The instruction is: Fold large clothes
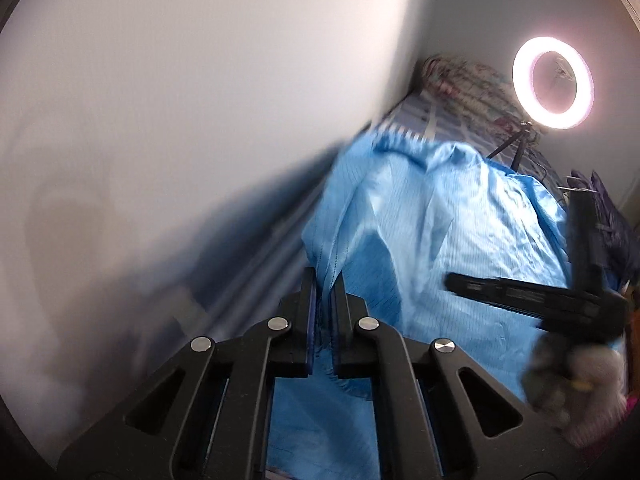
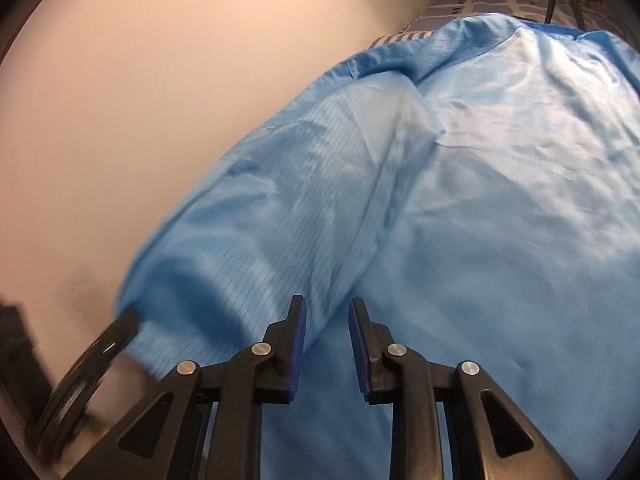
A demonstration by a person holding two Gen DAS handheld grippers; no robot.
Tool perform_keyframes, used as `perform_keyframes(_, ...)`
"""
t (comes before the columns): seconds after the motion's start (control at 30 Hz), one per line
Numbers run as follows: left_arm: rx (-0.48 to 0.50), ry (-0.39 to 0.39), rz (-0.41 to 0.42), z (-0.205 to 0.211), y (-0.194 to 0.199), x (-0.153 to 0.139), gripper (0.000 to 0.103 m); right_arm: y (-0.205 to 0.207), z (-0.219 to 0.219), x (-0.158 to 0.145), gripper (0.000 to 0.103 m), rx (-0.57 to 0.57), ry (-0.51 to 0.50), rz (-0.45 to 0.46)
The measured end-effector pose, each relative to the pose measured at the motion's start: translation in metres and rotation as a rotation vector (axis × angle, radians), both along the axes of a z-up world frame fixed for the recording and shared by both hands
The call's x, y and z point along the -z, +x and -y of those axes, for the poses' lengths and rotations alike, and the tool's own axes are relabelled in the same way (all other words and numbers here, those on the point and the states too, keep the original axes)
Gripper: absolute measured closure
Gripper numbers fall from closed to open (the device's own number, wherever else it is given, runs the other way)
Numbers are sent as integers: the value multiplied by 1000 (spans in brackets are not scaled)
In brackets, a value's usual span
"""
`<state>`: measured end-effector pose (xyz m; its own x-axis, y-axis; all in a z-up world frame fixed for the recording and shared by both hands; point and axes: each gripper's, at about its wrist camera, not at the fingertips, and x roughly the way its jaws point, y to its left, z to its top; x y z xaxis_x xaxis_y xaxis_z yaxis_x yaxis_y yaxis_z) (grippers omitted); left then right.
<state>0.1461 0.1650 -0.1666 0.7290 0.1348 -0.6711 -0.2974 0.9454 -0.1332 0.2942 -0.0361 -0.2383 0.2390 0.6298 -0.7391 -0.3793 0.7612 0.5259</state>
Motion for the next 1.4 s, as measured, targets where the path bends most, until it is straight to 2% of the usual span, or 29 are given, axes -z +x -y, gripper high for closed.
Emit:
perform_keyframes(0.13, 59, 143, 29, 17, -5, -13, 100, 13, -46, 23, 80, -35, 57, -45)
perform_keyframes(0.23, 81, 167, 3, 16, -6, -5, 100, 14, -68, 42, 80, -85, 26, -134)
perform_keyframes(0.3, 89, 166, -9, 15, -8, 2, 100, 13, -62, 39, 80, -104, 14, -146)
perform_keyframes(0.37, 99, 170, -13, 17, -10, 8, 100, 15, -45, 23, 75, -108, -9, -118)
perform_keyframes(0.5, 141, 211, -22, 34, -12, 20, 100, 28, -14, -28, 68, -65, -20, -37)
perform_keyframes(0.57, 167, 223, -30, 43, -13, 27, 100, 39, -16, -55, 61, -59, -32, 6)
perform_keyframes(0.63, 197, 243, -37, 57, -12, 35, 100, 47, -28, -75, 46, -78, -65, 41)
perform_keyframes(0.67, 223, 261, -41, 66, -11, 39, 100, 52, -35, -82, 45, -86, -84, 56)
perform_keyframes(0.77, 291, 308, -48, 89, -17, 49, 100, 65, -61, -93, 45, -102, -154, 82)
perform_keyframes(0.9, 359, 382, -48, 111, -29, 61, 100, 88, -95, -87, 45, -125, -216, 78)
perform_keyframes(1.03, 389, 391, -62, 116, -36, 68, 100, 91, -128, -69, 47, -141, -337, 63)
perform_keyframes(1.3, 421, 408, -70, 129, -42, 75, 100, 90, -152, -45, 47, -176, -512, 99)
perform_keyframes(1.37, 416, 414, -70, 128, -42, 75, 100, 86, -158, -43, 55, -190, -569, 129)
perform_keyframes(1.4, 413, 415, -71, 128, -42, 75, 100, 87, -158, -42, 78, -191, -584, 137)
